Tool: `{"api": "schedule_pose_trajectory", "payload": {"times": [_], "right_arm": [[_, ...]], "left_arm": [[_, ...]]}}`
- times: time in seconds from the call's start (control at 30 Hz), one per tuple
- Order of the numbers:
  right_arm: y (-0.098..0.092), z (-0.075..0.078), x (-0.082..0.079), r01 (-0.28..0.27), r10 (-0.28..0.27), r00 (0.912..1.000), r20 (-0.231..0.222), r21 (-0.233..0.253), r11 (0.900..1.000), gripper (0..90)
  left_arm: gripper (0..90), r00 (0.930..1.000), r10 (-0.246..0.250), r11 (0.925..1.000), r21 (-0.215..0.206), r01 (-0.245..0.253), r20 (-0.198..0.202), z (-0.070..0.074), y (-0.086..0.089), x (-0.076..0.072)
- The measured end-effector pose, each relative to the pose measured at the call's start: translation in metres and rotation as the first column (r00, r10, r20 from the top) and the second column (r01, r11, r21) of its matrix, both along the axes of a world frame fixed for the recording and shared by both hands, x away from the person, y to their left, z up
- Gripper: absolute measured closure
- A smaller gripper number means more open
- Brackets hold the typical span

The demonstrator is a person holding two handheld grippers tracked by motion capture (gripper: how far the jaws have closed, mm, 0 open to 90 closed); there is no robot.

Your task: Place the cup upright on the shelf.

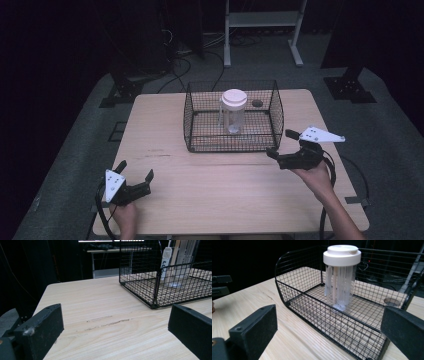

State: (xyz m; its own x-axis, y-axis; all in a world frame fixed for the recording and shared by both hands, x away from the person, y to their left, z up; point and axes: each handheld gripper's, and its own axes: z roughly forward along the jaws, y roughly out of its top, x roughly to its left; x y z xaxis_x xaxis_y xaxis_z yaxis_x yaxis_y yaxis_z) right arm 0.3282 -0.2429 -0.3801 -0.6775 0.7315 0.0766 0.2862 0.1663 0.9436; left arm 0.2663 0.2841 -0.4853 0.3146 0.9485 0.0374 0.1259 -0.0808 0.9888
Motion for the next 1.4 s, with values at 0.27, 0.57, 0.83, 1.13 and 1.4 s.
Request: {"api": "schedule_pose_trajectory", "payload": {"times": [0.27, 0.57, 0.83, 1.13, 1.4], "right_arm": [[-0.008, -0.007, -0.005, 0.024, -0.024, 0.9996, 0.011, 0.009, 1.000, 0.1], [-0.013, -0.019, -0.011, 0.035, -0.035, 0.9993, 0.012, 0.013, 0.999, 0.1], [-0.021, -0.028, -0.016, 0.053, -0.053, 0.9986, -0.002, 0.022, 0.998, 0.1], [-0.030, -0.036, -0.023, 0.069, -0.069, 0.9976, -0.008, 0.033, 0.997, 0.0], [-0.038, -0.041, -0.028, 0.089, -0.089, 0.9960, -0.009, 0.040, 0.995, 0.1]], "left_arm": [[0.0, 1.0000, 0.001, 1.0000, 0.001, -0.001, 0.000, 0.000, 0.000, 0.000], [0.0, 1.0000, 0.001, 1.0000, 0.001, -0.001, -0.001, 0.000, 0.000, 0.000], [0.0, 1.0000, -0.001, 1.0000, 0.002, 0.001, -0.002, 0.000, 0.000, 0.000], [0.0, 1.0000, 0.001, 1.0000, 0.004, -0.001, -0.002, 0.000, -0.001, 0.000], [0.0, 1.0000, 0.002, 1.0000, 0.006, -0.002, -0.003, 0.000, -0.001, 0.000]]}}
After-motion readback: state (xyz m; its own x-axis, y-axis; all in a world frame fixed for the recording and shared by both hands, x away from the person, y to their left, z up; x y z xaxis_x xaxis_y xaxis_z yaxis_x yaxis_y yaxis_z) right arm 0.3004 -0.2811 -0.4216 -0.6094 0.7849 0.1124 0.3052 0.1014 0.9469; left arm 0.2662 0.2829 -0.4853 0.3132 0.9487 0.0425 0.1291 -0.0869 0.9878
